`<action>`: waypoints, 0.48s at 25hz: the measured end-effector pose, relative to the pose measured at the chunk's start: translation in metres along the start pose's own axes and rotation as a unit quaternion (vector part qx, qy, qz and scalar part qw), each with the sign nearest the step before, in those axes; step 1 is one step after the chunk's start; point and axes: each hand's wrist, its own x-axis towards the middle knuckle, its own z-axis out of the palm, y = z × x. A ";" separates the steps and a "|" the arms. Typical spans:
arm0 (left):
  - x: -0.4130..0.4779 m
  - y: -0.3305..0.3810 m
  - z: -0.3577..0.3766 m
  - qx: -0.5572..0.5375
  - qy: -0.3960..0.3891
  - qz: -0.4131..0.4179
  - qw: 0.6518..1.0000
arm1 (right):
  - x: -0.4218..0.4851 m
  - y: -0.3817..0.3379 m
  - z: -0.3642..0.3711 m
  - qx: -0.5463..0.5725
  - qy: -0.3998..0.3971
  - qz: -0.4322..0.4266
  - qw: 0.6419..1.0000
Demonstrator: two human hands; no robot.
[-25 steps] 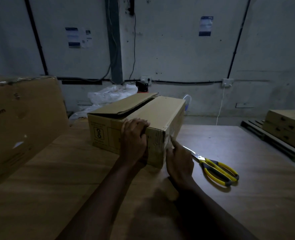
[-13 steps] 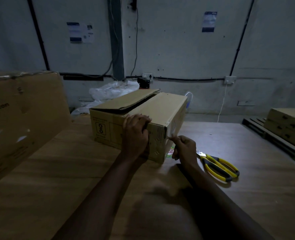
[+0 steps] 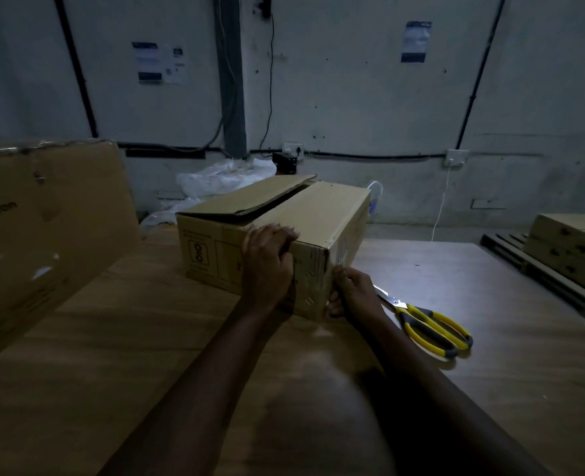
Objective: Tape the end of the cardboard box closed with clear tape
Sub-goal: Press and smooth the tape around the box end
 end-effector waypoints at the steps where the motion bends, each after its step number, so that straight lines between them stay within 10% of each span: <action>1: 0.000 0.000 0.000 0.000 -0.001 0.001 1.000 | 0.000 -0.001 -0.002 -0.003 -0.027 0.001 1.000; 12: 0.002 -0.003 -0.001 -0.019 -0.001 0.001 1.000 | -0.011 -0.010 0.008 -0.153 0.041 -0.142 0.977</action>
